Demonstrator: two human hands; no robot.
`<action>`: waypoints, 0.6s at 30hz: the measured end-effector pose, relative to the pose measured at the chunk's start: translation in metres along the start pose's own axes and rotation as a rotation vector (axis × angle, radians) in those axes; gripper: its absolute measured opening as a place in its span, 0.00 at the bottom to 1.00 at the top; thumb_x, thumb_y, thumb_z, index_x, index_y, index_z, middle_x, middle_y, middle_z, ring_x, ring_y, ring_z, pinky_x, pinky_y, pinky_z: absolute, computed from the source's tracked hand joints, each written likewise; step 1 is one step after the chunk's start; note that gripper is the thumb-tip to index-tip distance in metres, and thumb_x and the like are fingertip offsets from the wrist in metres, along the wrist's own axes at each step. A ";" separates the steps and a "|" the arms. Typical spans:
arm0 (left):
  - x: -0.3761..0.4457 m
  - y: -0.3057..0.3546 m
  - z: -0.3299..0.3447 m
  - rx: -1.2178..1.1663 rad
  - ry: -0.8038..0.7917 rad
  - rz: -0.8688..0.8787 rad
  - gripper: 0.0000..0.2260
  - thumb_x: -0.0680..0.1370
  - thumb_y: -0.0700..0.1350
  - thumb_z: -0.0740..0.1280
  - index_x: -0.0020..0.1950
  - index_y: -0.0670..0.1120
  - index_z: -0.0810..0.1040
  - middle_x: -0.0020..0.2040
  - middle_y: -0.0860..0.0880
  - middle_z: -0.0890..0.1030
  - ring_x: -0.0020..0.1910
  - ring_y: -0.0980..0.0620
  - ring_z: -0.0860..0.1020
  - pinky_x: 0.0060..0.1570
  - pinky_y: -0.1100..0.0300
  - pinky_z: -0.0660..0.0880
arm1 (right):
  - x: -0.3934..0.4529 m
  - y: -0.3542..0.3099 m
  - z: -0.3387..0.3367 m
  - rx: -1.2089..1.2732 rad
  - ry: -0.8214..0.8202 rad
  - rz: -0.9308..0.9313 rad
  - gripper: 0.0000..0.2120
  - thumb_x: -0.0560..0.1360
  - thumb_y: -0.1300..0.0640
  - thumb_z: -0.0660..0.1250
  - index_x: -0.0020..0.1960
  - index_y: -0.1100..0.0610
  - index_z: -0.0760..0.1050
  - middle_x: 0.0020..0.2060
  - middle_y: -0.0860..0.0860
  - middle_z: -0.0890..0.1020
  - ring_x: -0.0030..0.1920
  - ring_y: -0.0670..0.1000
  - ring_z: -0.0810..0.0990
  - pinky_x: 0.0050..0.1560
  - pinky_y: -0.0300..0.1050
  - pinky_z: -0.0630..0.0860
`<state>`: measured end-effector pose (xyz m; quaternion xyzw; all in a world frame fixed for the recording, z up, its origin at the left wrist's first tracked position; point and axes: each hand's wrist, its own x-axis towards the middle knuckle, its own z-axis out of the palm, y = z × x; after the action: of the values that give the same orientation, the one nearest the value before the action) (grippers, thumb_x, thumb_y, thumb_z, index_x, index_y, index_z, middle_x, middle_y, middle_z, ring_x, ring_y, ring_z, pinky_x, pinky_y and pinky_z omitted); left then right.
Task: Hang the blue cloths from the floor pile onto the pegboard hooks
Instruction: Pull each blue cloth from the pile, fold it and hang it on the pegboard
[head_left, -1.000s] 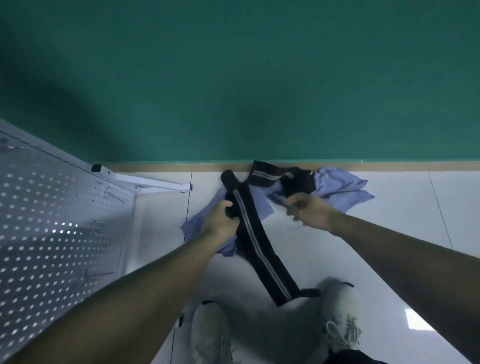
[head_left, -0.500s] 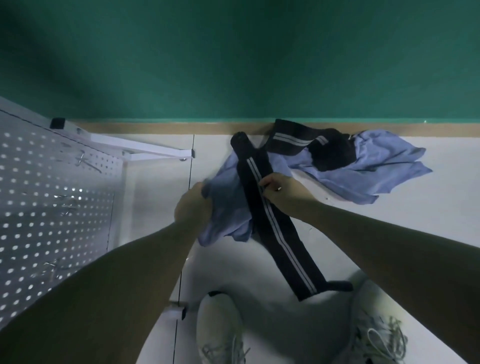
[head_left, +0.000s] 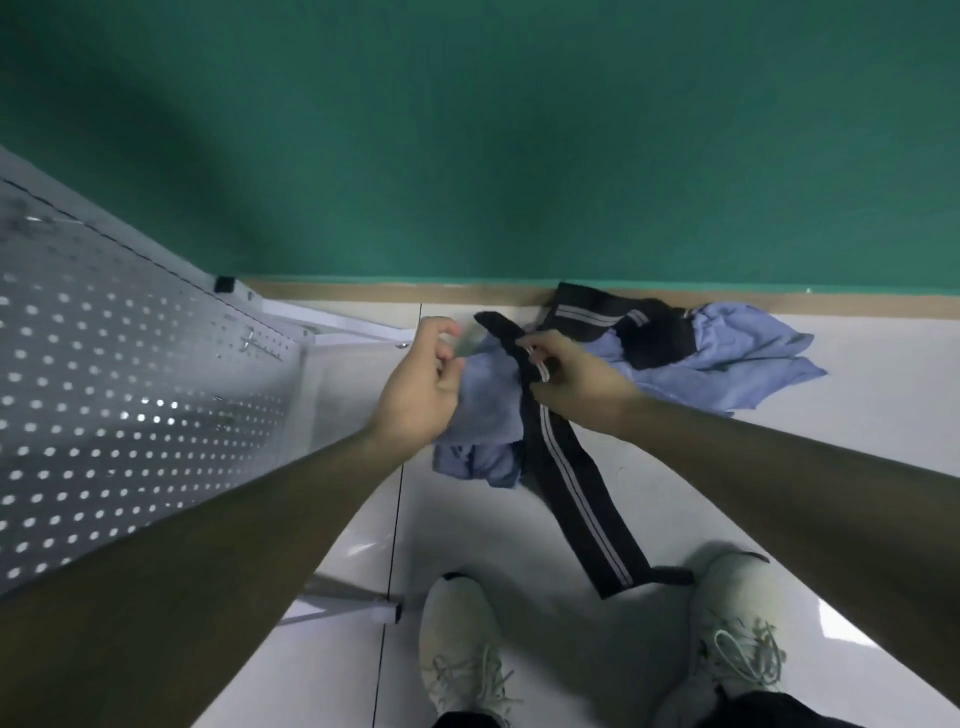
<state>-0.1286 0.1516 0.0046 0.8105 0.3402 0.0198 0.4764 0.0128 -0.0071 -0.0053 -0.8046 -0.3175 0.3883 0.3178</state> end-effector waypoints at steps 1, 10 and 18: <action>-0.007 0.022 -0.008 0.020 -0.020 0.064 0.12 0.83 0.39 0.60 0.61 0.54 0.67 0.43 0.53 0.72 0.35 0.56 0.71 0.38 0.60 0.69 | -0.007 -0.015 -0.010 0.040 -0.017 -0.036 0.27 0.75 0.60 0.67 0.70 0.42 0.68 0.58 0.47 0.75 0.53 0.49 0.79 0.51 0.32 0.74; -0.074 0.191 -0.078 -0.170 -0.015 0.365 0.17 0.78 0.37 0.70 0.51 0.58 0.69 0.41 0.52 0.77 0.28 0.59 0.68 0.33 0.65 0.65 | -0.095 -0.150 -0.102 0.062 -0.014 -0.256 0.05 0.77 0.62 0.72 0.49 0.55 0.77 0.38 0.45 0.78 0.34 0.34 0.74 0.43 0.31 0.69; -0.144 0.279 -0.129 -0.390 0.048 0.395 0.22 0.71 0.39 0.79 0.55 0.54 0.70 0.48 0.45 0.81 0.39 0.60 0.79 0.40 0.68 0.75 | -0.193 -0.247 -0.165 0.188 0.280 -0.458 0.15 0.80 0.63 0.67 0.39 0.52 0.66 0.29 0.47 0.70 0.30 0.42 0.64 0.33 0.36 0.63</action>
<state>-0.1368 0.0793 0.3361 0.7533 0.1766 0.1967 0.6022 -0.0119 -0.0500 0.3455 -0.7248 -0.4066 0.2192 0.5111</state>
